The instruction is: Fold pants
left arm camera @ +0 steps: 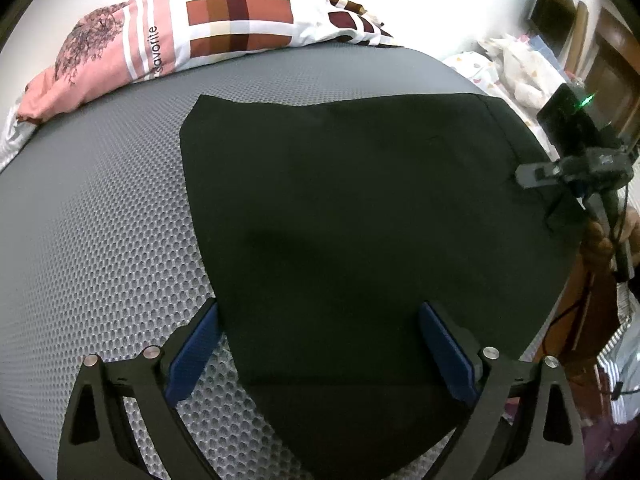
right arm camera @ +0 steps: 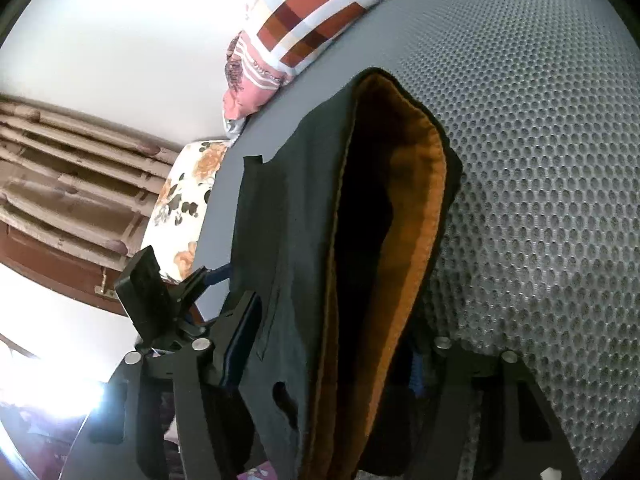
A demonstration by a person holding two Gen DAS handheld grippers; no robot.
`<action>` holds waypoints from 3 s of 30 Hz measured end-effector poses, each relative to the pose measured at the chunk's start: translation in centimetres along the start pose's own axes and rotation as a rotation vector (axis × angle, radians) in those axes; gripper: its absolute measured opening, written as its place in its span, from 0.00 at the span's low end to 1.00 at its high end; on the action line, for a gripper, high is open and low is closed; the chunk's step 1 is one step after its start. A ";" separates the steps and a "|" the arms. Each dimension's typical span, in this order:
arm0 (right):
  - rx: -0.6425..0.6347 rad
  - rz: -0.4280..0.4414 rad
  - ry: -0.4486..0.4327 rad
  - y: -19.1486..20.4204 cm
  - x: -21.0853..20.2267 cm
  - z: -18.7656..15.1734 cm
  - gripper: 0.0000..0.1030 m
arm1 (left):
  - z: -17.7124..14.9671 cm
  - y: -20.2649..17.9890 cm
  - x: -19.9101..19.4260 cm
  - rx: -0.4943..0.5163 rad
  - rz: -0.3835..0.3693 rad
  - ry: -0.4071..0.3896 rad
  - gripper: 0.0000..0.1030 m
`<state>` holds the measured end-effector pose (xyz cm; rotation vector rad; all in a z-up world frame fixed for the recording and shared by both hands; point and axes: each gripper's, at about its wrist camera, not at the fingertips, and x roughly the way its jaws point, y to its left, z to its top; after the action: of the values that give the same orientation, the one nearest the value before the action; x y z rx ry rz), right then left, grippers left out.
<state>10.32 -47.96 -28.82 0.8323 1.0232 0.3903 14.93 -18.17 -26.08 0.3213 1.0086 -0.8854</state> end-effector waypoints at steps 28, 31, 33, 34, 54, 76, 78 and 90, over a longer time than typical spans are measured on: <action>-0.079 0.039 -0.028 2.6 4.4 0.4 0.35 | -2.1 3.5 -2.6 -0.082 0.121 -0.071 0.52; -0.105 0.023 -0.009 3.1 5.4 1.0 0.34 | -2.4 5.3 -2.6 -0.141 0.081 -0.058 0.63; -0.112 0.013 0.009 3.3 5.9 1.3 0.34 | -2.4 6.2 -2.4 -0.174 0.034 -0.056 0.67; -0.121 0.002 0.014 3.5 6.1 1.5 0.31 | -2.3 6.1 -2.3 -0.166 0.029 -0.053 0.69; -0.138 -0.038 -0.042 4.7 7.3 1.0 0.30 | -2.3 4.4 -1.4 -0.081 0.131 -0.170 0.58; -0.149 -0.068 -0.066 5.3 7.8 0.7 0.30 | -2.9 4.5 -1.3 -0.102 0.135 -0.206 0.62; -0.150 -0.072 -0.068 5.4 7.8 0.7 0.30 | -3.0 4.5 -1.4 -0.103 0.138 -0.208 0.62; -0.146 -0.069 -0.068 5.4 7.9 0.7 0.30 | -3.1 4.1 -1.4 -0.087 0.165 -0.220 0.63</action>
<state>15.25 -39.72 -29.17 0.6735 0.9457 0.3706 15.90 -13.05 -27.17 0.2242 0.8026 -0.7087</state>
